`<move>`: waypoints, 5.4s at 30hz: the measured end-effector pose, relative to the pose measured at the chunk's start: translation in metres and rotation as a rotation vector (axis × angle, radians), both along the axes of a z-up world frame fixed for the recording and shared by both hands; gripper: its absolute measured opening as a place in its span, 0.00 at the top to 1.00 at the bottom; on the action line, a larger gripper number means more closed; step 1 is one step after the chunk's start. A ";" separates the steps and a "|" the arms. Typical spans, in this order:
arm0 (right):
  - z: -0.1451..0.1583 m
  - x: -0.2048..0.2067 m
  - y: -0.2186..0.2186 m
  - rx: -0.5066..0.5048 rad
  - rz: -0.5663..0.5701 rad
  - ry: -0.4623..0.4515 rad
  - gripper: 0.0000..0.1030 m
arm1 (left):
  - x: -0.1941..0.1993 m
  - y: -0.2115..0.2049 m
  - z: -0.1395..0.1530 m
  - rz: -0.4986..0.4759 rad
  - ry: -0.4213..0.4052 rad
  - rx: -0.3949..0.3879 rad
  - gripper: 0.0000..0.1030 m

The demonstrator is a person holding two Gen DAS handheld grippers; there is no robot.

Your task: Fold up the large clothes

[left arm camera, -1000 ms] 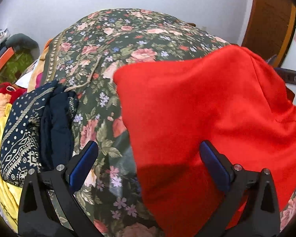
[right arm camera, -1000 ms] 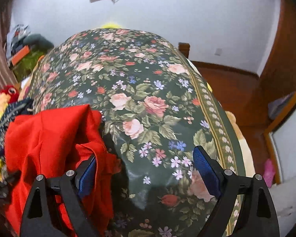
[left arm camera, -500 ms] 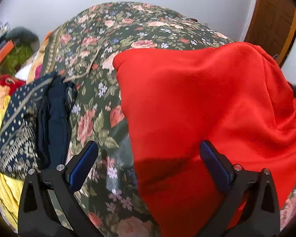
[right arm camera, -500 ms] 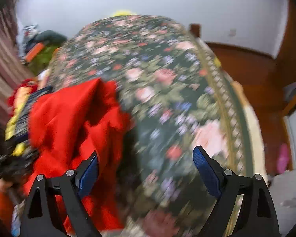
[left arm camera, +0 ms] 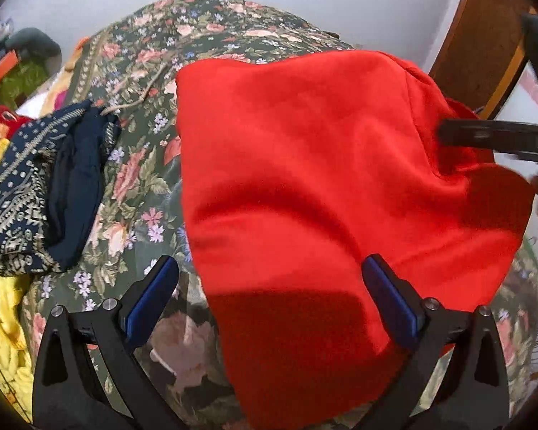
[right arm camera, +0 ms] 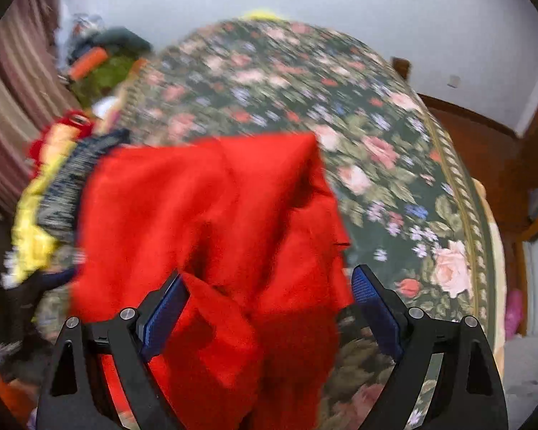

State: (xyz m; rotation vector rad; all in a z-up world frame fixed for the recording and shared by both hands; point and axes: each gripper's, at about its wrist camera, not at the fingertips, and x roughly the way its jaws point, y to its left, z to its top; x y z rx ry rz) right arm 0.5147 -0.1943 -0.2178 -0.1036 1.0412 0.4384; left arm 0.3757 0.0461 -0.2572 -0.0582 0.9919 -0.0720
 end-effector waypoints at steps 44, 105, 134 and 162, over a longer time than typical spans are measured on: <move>-0.022 -0.007 -0.032 0.297 0.101 0.204 0.11 | 0.039 0.071 0.010 0.019 0.096 -0.322 0.00; -0.063 0.089 0.385 0.568 0.230 0.437 0.67 | 0.090 0.364 0.023 0.326 -0.032 -0.036 0.27; -0.054 0.000 0.330 -0.091 0.462 0.007 0.23 | -0.043 0.295 -0.001 0.225 0.022 0.071 0.08; 0.212 -0.166 0.192 0.368 0.340 -0.444 0.23 | -0.172 0.179 0.236 0.311 -0.556 0.125 0.08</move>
